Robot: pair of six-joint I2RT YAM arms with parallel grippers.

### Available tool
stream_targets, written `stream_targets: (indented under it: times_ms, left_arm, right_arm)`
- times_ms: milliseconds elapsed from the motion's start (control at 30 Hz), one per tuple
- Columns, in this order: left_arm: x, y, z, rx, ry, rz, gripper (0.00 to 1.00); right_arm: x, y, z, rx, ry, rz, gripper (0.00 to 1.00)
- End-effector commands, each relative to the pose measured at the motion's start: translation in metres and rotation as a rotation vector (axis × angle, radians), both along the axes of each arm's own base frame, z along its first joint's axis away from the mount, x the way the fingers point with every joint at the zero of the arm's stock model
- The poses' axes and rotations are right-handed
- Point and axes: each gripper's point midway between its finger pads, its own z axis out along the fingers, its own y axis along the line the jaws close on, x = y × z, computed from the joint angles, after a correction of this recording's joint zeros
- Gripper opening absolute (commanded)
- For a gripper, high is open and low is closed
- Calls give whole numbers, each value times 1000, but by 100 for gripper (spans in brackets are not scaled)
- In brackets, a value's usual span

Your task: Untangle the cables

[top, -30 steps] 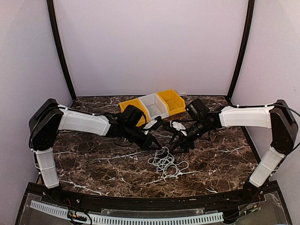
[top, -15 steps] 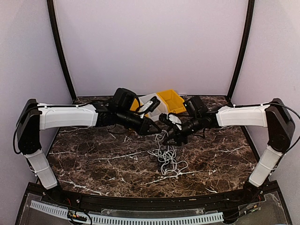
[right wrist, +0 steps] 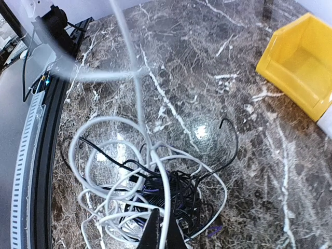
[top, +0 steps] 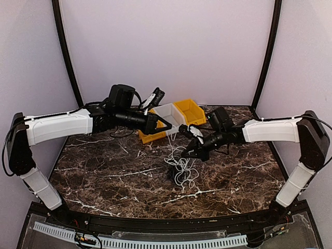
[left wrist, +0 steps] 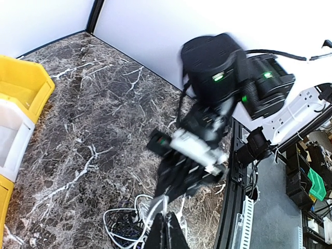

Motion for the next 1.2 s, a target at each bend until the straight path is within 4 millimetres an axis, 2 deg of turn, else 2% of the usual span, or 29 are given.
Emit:
stream_targets:
  times_ms: [0, 67, 133, 200, 267, 400, 533, 633, 800, 867, 1000, 1067, 1133, 1167]
  left_arm:
    - [4, 7, 9, -14, -37, 28, 0]
    - [6, 8, 15, -26, -50, 40, 0]
    - [10, 9, 29, -48, -76, 68, 0]
    - [15, 14, 50, -80, -113, 115, 0]
    - [19, 20, 78, -126, -156, 163, 0]
    - [17, 41, 146, -242, -283, 253, 0]
    - [17, 68, 192, -293, -406, 367, 0]
    - [19, 87, 213, -312, -468, 455, 0]
    - [9, 115, 246, -346, -564, 537, 0]
    - [8, 133, 261, -355, -608, 607, 0]
    - [-5, 169, 304, -388, -722, 718, 0]
    - [-14, 185, 325, -415, -769, 759, 0]
    - [-21, 193, 340, -436, -796, 774, 0]
    - [-20, 192, 339, -428, -796, 771, 0]
  right_arm:
    - [8, -7, 49, 61, -100, -9, 0]
    - [16, -17, 51, 47, -95, -40, 0]
    - [32, -36, 51, 49, -76, -95, 0]
    - [43, -53, 46, 43, -54, -138, 0]
    - [53, -70, 42, 34, -40, -178, 0]
    - [74, -106, 33, 25, -12, -280, 0]
    - [88, -136, 26, 1, 2, -371, 0]
    - [95, -157, 22, -15, 6, -439, 0]
    - [109, -194, 11, -65, 14, -573, 0]
    - [114, -211, 10, -67, 29, -627, 0]
    - [122, -239, 2, -87, 51, -720, 0]
    - [128, -261, -5, -108, 65, -789, 0]
    - [129, -267, -6, -108, 71, -806, 0]
    - [128, -266, -4, -100, 68, -797, 0]
